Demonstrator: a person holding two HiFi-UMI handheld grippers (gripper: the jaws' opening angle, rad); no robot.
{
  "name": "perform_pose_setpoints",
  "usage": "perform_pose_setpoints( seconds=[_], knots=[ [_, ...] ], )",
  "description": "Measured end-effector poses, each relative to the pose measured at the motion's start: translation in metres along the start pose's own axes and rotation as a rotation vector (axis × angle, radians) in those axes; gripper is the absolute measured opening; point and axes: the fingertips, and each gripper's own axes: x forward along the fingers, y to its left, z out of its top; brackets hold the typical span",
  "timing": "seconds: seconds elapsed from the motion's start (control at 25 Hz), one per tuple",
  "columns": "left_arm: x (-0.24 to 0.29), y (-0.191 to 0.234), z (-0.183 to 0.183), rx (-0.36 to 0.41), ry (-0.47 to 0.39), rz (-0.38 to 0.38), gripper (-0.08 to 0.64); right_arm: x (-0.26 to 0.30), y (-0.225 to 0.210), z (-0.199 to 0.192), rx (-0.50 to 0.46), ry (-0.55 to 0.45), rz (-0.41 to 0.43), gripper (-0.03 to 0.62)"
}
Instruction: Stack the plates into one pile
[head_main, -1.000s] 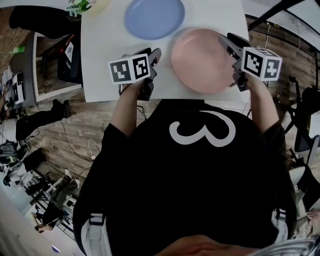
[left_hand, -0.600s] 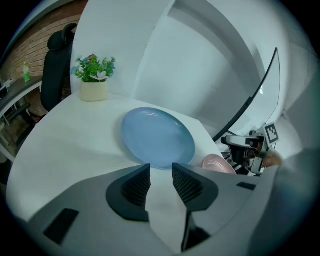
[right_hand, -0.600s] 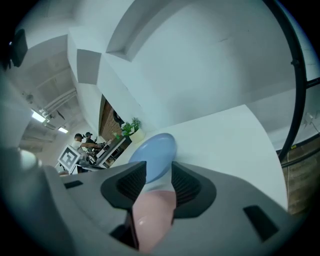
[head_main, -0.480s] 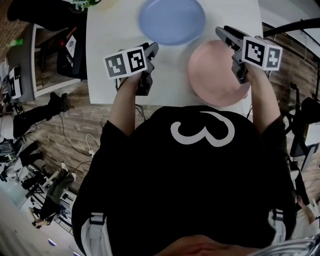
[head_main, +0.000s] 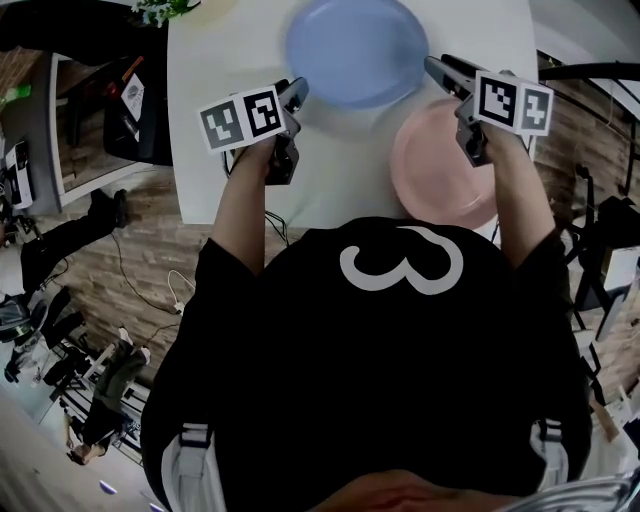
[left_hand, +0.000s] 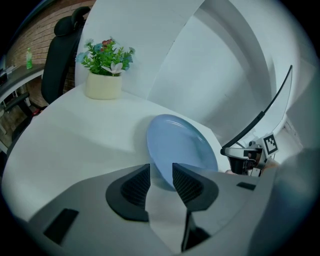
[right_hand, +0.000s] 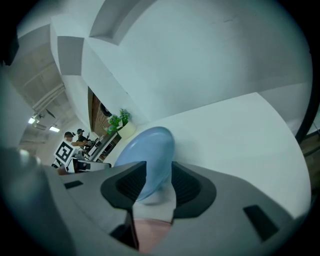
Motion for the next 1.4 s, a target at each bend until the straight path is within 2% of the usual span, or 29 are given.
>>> perform_pose_setpoints(
  seconds=[0.16, 0.6, 0.76, 1.0, 1.4],
  knots=[
    [0.009, 0.003, 0.006, -0.013, -0.003, -0.015, 0.137, 0.005, -0.005, 0.004, -0.012, 0.011, -0.03, 0.158],
    [0.022, 0.011, 0.018, -0.025, 0.016, -0.051, 0.137, 0.027, -0.018, -0.001, -0.035, 0.132, -0.08, 0.158],
    [0.027, 0.01, 0.019, -0.018, 0.029, -0.065, 0.137, 0.035, -0.018, -0.004, -0.05, 0.173, -0.09, 0.135],
    [0.028, 0.009, 0.022, 0.015, 0.026, -0.071, 0.127, 0.036, -0.024, -0.005, -0.043, 0.182, -0.115, 0.084],
    [0.032, 0.012, 0.021, 0.031, 0.056, -0.072, 0.1, 0.037, -0.025, -0.005, -0.052, 0.177, -0.125, 0.077]
  ],
)
